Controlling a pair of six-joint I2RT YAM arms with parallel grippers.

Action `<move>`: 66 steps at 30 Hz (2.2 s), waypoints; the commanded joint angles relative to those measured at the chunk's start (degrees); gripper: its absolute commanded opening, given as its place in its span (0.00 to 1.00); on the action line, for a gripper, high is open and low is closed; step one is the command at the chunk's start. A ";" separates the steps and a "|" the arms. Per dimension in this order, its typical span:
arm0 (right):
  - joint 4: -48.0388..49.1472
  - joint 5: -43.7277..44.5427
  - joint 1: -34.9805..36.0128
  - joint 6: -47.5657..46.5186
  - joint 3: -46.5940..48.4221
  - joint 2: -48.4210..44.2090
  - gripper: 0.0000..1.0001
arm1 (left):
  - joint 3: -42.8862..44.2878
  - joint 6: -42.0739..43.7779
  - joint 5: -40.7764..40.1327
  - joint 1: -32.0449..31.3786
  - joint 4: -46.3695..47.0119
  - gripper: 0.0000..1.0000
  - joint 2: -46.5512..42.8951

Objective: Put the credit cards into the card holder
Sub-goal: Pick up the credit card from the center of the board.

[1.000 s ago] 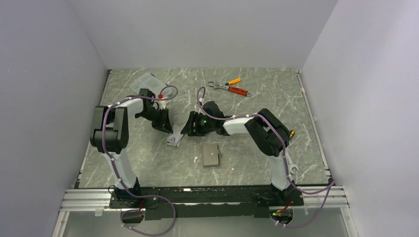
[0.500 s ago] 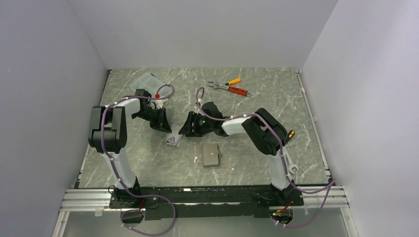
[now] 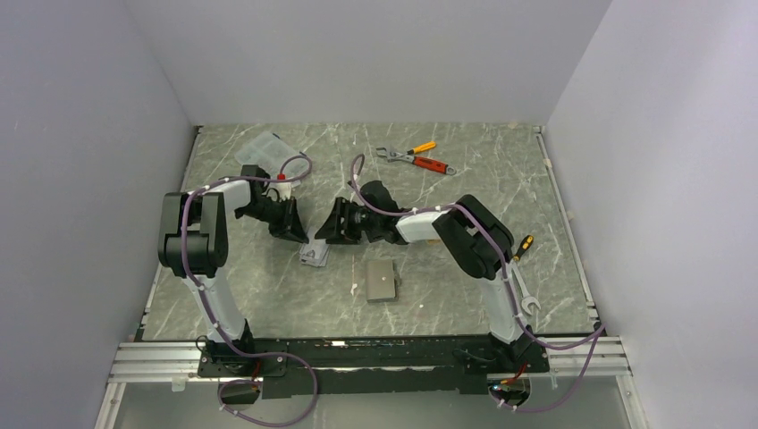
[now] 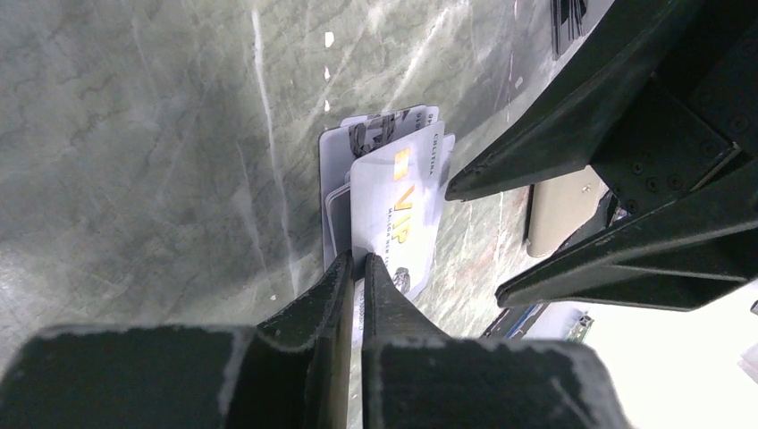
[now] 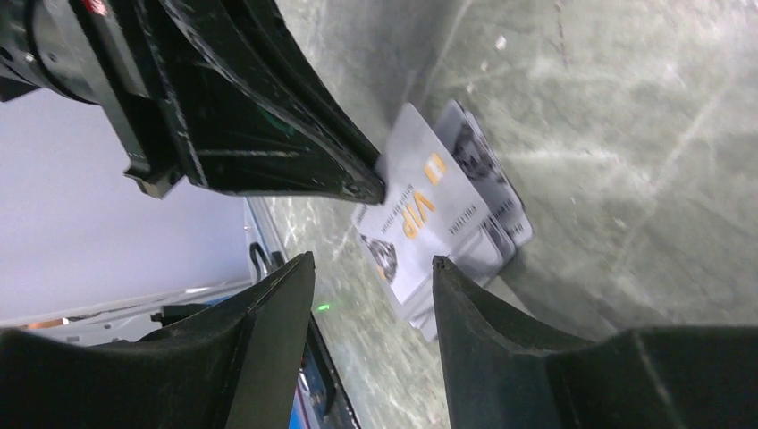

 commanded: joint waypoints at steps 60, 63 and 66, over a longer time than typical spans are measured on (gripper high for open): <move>1.74 0.08 0.15 1.50 0.90 4.66 0.52 | -0.13 8.56 10.55 5.63 -3.81 0.00 -1.48; 2.67 -0.56 0.13 1.92 0.96 4.31 0.52 | 0.06 8.93 15.36 5.68 -4.32 0.00 -1.62; 4.25 -1.55 0.06 2.58 0.72 3.67 0.52 | 0.90 9.76 20.51 5.69 -5.47 0.00 -1.86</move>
